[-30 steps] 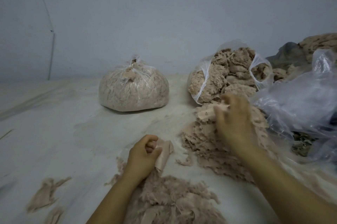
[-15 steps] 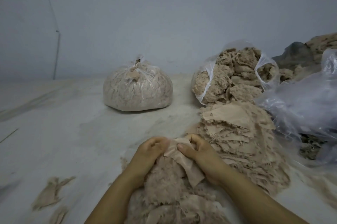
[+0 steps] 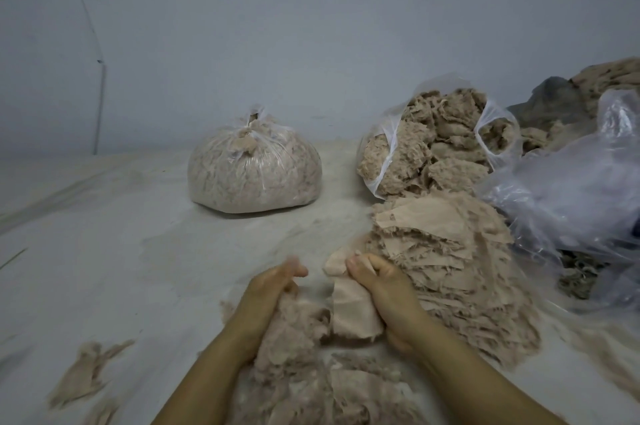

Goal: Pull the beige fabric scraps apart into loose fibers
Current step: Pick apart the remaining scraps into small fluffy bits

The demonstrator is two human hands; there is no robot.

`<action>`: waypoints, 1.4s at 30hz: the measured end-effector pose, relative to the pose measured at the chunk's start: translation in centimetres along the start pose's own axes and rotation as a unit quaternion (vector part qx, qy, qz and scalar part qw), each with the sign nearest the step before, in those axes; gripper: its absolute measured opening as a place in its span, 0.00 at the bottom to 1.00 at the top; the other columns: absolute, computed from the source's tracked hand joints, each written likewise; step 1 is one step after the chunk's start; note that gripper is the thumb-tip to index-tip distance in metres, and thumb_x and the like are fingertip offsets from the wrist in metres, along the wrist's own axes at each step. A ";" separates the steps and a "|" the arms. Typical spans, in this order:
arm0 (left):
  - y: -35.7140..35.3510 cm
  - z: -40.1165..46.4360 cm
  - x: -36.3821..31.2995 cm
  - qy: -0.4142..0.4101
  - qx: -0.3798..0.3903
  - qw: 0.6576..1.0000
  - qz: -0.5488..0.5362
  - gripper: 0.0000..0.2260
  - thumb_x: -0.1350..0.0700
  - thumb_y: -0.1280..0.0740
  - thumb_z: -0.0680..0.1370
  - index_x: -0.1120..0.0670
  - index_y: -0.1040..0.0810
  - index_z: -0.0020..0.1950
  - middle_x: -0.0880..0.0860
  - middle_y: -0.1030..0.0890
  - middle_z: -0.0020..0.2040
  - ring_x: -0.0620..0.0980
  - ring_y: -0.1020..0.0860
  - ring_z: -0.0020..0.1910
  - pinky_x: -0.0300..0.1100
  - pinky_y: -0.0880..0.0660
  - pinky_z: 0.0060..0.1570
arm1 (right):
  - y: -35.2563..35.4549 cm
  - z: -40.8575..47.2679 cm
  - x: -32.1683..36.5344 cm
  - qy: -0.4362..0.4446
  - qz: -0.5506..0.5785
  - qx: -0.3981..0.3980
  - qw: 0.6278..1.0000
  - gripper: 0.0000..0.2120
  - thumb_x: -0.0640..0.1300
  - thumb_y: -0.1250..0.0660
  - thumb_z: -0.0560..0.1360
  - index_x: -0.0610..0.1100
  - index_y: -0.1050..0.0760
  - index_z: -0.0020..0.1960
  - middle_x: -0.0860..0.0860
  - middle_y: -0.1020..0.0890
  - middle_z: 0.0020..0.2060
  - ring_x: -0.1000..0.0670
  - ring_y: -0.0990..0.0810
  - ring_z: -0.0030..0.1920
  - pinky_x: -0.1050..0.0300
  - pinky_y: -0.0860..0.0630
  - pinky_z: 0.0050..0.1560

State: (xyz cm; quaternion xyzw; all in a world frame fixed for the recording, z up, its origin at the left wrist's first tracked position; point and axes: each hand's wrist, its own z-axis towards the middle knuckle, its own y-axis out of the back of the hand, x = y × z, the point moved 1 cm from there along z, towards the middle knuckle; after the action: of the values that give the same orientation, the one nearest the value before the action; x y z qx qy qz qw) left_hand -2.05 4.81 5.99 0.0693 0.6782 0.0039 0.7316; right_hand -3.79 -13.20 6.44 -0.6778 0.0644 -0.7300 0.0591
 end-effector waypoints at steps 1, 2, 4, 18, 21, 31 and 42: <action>-0.6 -0.3 0.0 -0.004 0.056 0.998 0.035 0.12 0.42 0.31 0.72 0.49 0.16 0.43 0.45 0.17 0.36 0.41 0.20 0.35 0.32 0.27 0.36 | -0.2 -0.1 -0.2 0.001 0.003 0.007 1.000 0.08 0.44 0.34 0.77 0.38 0.24 0.44 0.47 0.21 0.34 0.52 0.23 0.33 0.61 0.27 0.32; -1.1 -0.6 0.1 -0.017 0.109 0.991 0.070 0.08 0.44 0.27 0.70 0.48 0.16 0.42 0.44 0.16 0.39 0.41 0.19 0.39 0.31 0.27 0.39 | -0.5 -0.1 -0.5 0.000 0.012 0.011 1.000 0.08 0.43 0.34 0.77 0.39 0.24 0.44 0.46 0.21 0.34 0.50 0.23 0.35 0.58 0.27 0.35; -2.0 -0.8 0.5 -0.057 0.154 0.981 0.105 0.05 0.54 0.28 0.74 0.51 0.19 0.38 0.48 0.18 0.38 0.44 0.21 0.38 0.35 0.27 0.41 | -0.8 -0.1 -0.8 0.009 0.023 -0.008 1.000 0.07 0.43 0.33 0.77 0.39 0.24 0.42 0.45 0.22 0.34 0.48 0.24 0.36 0.55 0.28 0.36; -3.3 -0.6 0.9 -0.068 0.101 0.991 0.056 0.09 0.59 0.33 0.77 0.57 0.26 0.37 0.51 0.26 0.30 0.48 0.29 0.31 0.34 0.32 0.31 | -1.2 0.1 -1.5 0.094 0.006 -0.124 0.988 0.12 0.43 0.30 0.75 0.49 0.21 0.33 0.54 0.21 0.28 0.56 0.23 0.31 0.65 0.28 0.31; -2.4 -0.2 0.8 -0.075 0.038 0.995 0.061 0.11 0.61 0.40 0.80 0.57 0.30 0.37 0.47 0.32 0.26 0.45 0.36 0.25 0.34 0.36 0.25 | 0.1 0.9 -1.0 0.109 0.043 -0.194 0.974 0.12 0.44 0.31 0.76 0.43 0.23 0.34 0.49 0.23 0.31 0.51 0.26 0.34 0.58 0.29 0.36; -2.4 -0.1 1.1 -0.114 0.142 0.937 0.299 0.11 0.58 0.35 0.78 0.48 0.19 0.38 0.42 0.19 0.37 0.41 0.22 0.39 0.30 0.30 0.40 | 0.1 1.0 -0.8 0.138 0.014 -0.208 0.968 0.16 0.45 0.34 0.77 0.49 0.30 0.31 0.51 0.29 0.27 0.52 0.31 0.30 0.62 0.34 0.29; -2.7 -0.4 0.4 -0.025 0.088 0.994 -0.067 0.19 0.47 0.28 0.71 0.56 0.21 0.56 0.55 0.18 0.53 0.51 0.20 0.53 0.43 0.23 0.51 | -1.2 0.0 -1.7 0.135 -0.133 -0.070 0.979 0.12 0.50 0.38 0.79 0.46 0.24 0.41 0.57 0.20 0.34 0.61 0.24 0.33 0.69 0.29 0.34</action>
State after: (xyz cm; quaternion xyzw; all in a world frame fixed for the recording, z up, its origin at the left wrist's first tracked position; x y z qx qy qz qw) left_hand -2.67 2.19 5.28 0.0880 0.6602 -0.1066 0.7383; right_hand -3.70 -11.69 4.93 -0.5783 0.0321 -0.8096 -0.0952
